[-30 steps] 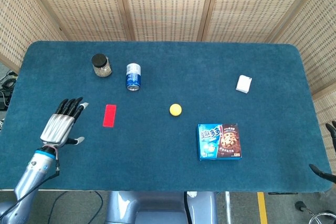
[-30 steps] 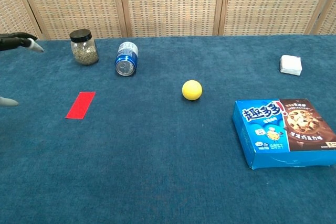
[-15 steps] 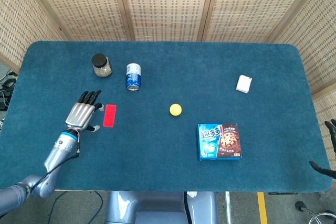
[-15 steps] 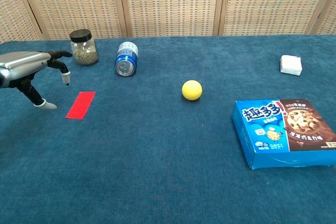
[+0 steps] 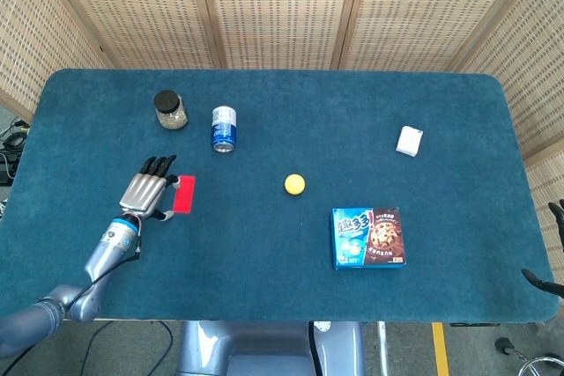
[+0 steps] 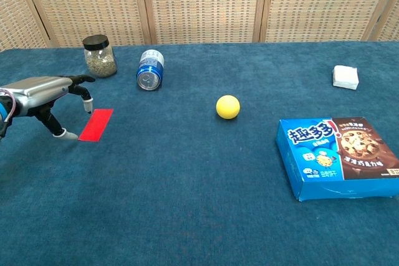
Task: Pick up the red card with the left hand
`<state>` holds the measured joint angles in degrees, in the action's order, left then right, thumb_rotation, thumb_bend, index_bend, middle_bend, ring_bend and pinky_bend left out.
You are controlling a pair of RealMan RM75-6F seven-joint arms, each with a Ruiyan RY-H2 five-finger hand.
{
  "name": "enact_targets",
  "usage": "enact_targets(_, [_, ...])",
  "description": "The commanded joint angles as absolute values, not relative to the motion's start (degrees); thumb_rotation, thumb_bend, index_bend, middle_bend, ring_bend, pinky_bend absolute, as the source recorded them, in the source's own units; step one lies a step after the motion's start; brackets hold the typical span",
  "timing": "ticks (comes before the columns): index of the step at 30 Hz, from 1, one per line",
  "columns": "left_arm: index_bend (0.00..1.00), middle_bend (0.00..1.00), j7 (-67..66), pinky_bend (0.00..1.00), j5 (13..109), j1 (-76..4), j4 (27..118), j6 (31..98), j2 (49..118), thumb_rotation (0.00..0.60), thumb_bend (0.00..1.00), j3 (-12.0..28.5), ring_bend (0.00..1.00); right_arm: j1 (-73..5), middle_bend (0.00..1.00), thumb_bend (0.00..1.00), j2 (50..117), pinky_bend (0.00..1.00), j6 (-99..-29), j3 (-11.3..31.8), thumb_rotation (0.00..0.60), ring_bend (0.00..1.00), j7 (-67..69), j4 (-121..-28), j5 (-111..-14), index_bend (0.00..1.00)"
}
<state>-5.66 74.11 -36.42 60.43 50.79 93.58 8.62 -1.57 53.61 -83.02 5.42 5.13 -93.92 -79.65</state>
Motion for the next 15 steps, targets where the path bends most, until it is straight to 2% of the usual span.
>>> enact_targets(1, [0.4, 0.0, -5.41, 0.0, 74.29, -36.68, 59.79, 50.72, 94.05, 0.6, 0.19, 8.33, 0.0, -1.61, 0.0, 0.0, 53.64, 0.0, -82.95, 5.45, 0.6, 0.0, 5.16, -93.85, -79.59, 0.0])
enact_targets(15, [0.4, 0.0, -4.56, 0.0, 74.06, -37.72, 55.75, 49.9, 96.61, 0.6, 0.19, 7.79, 0.0, -1.78, 0.0, 0.0, 53.7, 0.0, -82.36, 5.51, 0.6, 0.0, 5.4, -93.55, -79.12, 0.0])
